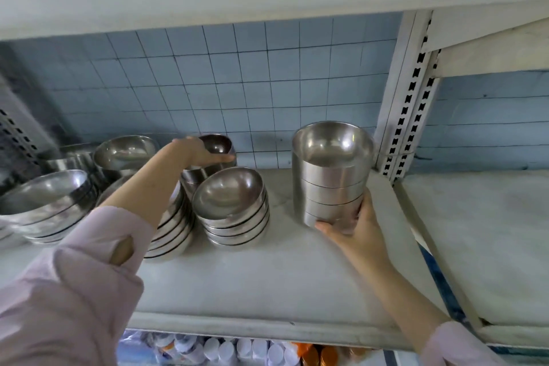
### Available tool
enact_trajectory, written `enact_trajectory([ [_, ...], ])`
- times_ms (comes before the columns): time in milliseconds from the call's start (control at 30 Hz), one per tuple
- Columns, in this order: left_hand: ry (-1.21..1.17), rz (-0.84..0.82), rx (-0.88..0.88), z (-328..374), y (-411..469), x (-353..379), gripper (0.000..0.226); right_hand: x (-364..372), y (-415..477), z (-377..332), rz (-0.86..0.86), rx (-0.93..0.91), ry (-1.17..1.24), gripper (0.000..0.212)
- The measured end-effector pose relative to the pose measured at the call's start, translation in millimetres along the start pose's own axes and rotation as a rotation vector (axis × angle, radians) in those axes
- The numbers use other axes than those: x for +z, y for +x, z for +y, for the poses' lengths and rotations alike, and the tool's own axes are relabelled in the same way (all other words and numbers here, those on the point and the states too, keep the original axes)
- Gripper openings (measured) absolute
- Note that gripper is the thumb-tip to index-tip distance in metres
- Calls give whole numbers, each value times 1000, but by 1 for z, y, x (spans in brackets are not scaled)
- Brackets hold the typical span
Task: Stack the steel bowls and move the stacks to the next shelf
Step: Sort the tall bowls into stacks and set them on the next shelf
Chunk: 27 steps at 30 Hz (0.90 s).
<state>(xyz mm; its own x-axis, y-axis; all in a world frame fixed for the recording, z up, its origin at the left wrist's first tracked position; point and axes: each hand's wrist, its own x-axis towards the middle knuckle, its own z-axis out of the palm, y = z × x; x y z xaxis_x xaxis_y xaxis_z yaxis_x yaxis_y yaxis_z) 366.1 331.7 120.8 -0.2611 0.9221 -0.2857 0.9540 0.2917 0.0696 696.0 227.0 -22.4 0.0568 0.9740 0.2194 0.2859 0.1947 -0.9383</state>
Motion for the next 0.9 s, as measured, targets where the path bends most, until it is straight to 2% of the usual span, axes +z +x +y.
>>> enact_trajectory([
  [100, -60, -16, 54, -3, 7, 3, 122, 2, 1, 1, 16, -16, -11, 100],
  [167, -149, 70, 15, 2, -5, -2, 116, 3, 2, 1, 27, -24, -10, 100],
  [233, -195, 164, -59, 4, -11, -7, 124, 3, 2, 2, 38, -28, -6, 97],
  [333, -134, 318, -102, 7, -34, -26, 126, 4, 2, 3, 46, -28, -6, 90],
  [433, -201, 415, 81, 24, -74, -50, 123, 5, 2, 4, 48, -24, -31, 100],
  [500, -303, 387, 274, 44, -101, -63, 117, 5, 2, 3, 47, -25, -40, 106],
  [600, -354, 363, 478, 88, -127, -70, 103, 5, 1, 1, 46, -31, -29, 99],
  [667, -324, 370, 575, 116, -136, -70, 107, 5, 2, 2, 43, -34, -26, 94],
  [833, -166, 101, 655, 157, -132, -56, 111, 5, 3, 5, 45, -53, -36, 96],
  [900, -92, 58, 657, 163, -126, -48, 113, 5, 4, 5, 41, -61, -37, 98],
])
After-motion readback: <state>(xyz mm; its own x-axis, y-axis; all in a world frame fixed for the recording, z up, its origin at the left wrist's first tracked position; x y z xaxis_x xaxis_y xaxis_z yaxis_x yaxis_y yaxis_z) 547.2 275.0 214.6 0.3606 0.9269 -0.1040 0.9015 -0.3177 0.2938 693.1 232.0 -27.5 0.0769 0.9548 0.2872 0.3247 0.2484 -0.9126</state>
